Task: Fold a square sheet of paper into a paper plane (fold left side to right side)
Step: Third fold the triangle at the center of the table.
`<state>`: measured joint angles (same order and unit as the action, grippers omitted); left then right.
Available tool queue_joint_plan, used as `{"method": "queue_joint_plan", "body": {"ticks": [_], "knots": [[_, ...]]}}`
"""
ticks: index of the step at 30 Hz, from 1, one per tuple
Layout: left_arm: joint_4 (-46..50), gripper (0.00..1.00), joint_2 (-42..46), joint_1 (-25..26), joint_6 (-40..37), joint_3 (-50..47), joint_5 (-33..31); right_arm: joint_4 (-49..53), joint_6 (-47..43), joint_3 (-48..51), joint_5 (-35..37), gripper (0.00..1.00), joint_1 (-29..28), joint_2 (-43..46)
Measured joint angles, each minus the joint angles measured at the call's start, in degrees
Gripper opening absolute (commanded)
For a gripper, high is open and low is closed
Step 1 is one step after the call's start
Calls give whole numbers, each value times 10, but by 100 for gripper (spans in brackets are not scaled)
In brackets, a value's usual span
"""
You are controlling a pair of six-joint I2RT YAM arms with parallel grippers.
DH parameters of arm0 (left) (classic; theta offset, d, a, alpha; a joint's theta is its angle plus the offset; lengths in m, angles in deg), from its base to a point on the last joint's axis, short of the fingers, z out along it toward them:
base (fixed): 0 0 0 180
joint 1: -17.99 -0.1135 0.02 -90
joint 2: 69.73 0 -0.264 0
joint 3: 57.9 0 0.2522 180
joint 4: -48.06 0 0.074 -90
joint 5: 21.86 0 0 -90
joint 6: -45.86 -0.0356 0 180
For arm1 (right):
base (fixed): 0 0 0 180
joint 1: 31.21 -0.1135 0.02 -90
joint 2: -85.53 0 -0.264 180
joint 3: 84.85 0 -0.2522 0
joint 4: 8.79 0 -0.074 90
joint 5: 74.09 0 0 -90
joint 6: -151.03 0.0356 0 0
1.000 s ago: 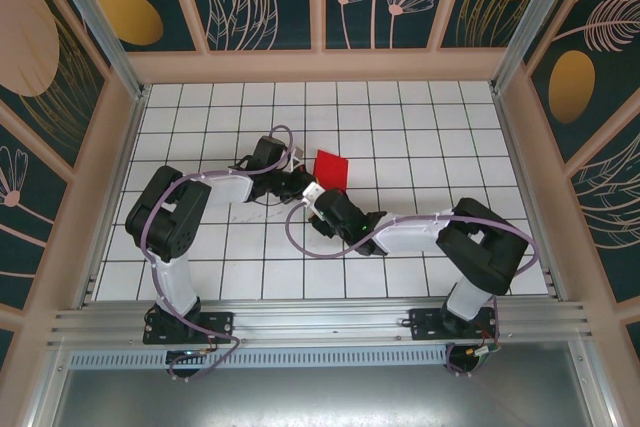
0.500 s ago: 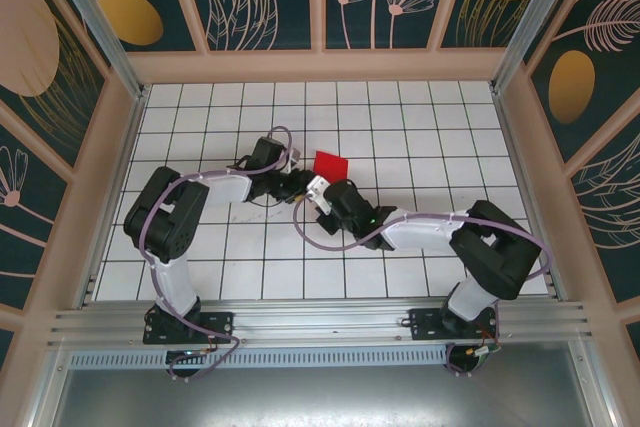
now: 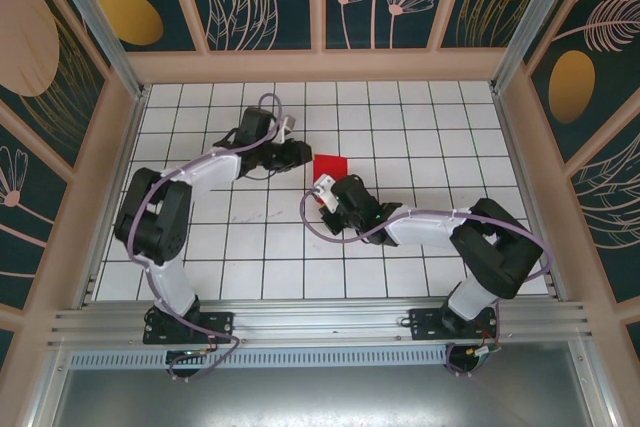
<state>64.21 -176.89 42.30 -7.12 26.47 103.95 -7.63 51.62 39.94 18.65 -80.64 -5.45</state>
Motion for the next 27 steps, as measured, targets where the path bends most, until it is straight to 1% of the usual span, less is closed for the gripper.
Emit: {"method": "queue_joint_plan", "body": {"ticks": [7,13,18,27], "knots": [[27,27,-122,32,-27,105,21,0,10,0,-21,0,7,0],[57,26,-199,34,-45,163,24,0,17,0,-42,0,16,0],[73,25,-224,34,-56,174,19,4,27,0,-64,0,26,-5],[74,24,-226,34,-65,176,16,37,61,-14,-104,0,64,-19]]}}
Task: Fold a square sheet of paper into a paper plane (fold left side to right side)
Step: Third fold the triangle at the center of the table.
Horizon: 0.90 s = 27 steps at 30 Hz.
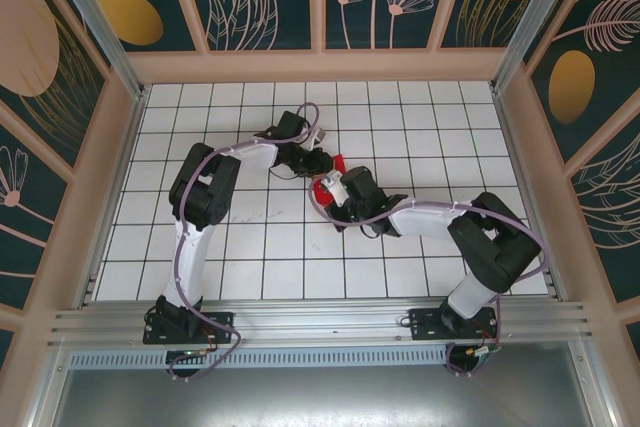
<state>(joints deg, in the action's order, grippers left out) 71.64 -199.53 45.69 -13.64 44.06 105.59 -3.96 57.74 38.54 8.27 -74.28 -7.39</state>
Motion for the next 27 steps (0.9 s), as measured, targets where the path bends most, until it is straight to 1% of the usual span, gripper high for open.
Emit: {"method": "queue_joint_plan", "body": {"ticks": [7,12,27], "knots": [[1,23,0,0,-4,0,-3,24,29,-26,-17,0,42,-29],[1,23,0,0,-4,0,-4,35,43,-46,-19,0,61,-48],[2,22,0,0,-5,0,-5,54,65,-67,-19,0,81,-73]]}}
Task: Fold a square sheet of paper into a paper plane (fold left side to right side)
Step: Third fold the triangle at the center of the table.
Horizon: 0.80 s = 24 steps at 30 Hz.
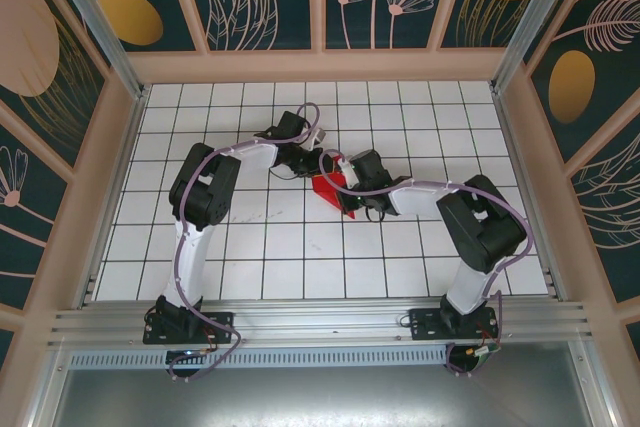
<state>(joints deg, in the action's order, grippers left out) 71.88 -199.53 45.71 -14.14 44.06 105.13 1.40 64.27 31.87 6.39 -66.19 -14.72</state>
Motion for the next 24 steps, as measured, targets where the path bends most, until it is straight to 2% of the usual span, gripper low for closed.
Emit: {"method": "queue_joint_plan", "body": {"ticks": [24], "knots": [[0,21,0,0,0,0,-2,14,16,-18,9,0,9,-14]]}}
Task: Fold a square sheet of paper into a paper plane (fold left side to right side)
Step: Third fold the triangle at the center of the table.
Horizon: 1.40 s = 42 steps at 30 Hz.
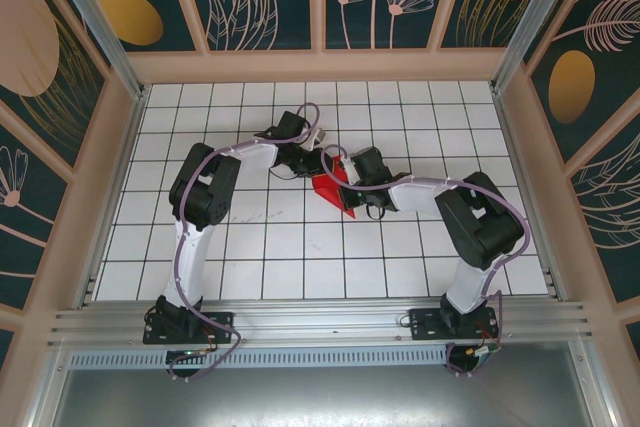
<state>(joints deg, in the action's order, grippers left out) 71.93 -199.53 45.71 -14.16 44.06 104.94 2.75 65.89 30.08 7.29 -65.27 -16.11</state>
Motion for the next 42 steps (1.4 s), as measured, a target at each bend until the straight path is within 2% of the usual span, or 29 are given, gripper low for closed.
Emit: {"method": "queue_joint_plan", "body": {"ticks": [42], "knots": [[0,21,0,0,0,0,-2,8,5,-1,16,0,0,-5]]}}
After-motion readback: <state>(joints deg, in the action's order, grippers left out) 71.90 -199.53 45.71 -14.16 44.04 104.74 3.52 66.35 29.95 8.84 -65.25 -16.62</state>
